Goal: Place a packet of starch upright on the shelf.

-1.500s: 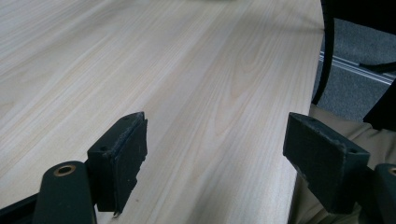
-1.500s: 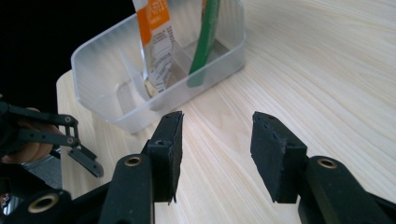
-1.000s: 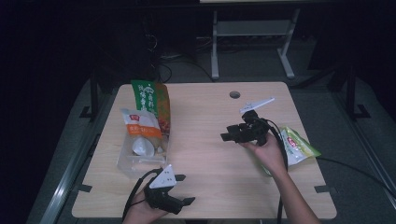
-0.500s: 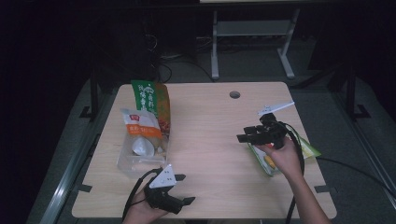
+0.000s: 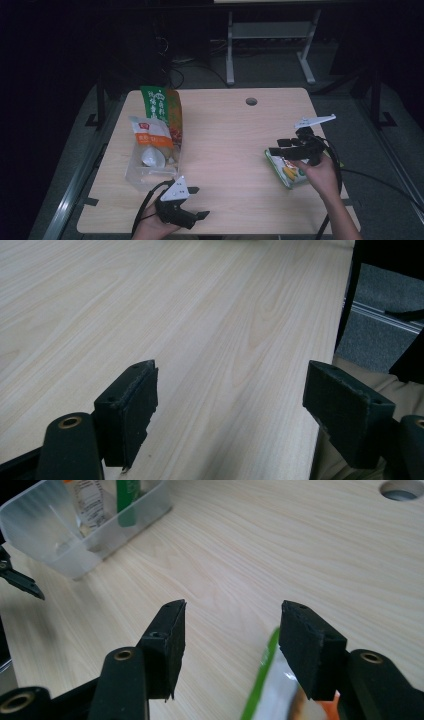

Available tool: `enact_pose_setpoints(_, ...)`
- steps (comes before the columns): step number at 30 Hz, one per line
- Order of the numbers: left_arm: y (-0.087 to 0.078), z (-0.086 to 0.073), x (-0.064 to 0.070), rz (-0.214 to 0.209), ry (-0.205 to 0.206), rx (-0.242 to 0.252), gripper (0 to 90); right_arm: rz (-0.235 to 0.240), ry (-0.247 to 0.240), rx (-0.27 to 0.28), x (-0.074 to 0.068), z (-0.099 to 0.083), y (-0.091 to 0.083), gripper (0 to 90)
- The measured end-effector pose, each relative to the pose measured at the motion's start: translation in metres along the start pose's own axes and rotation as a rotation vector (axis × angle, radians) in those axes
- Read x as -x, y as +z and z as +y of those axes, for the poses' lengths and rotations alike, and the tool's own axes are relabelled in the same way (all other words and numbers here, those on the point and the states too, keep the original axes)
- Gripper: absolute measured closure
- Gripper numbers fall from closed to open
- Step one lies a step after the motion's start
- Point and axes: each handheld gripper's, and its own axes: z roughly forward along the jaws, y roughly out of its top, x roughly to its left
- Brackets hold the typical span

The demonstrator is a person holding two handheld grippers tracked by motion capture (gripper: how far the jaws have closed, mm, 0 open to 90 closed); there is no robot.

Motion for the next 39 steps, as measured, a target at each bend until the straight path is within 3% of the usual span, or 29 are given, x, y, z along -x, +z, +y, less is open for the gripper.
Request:
enact_pose_setpoints(16,0.002,0.001,-0.002,-0.002,-0.015,0.008,21.5,-0.089,0.080,-0.008,0.028,-0.042,-0.029,41.3)
enact_pose_setpoints(34,0.005,0.001,-0.002,-0.002,-0.012,-0.009,21.6,-0.161,0.143,-0.020,0.047,-0.091,-0.050,40.7)
enact_pose_setpoints(39,0.004,0.001,-0.003,-0.006,-0.014,-0.006,21.4,-0.186,0.150,-0.001,0.047,-0.101,-0.058,40.8)
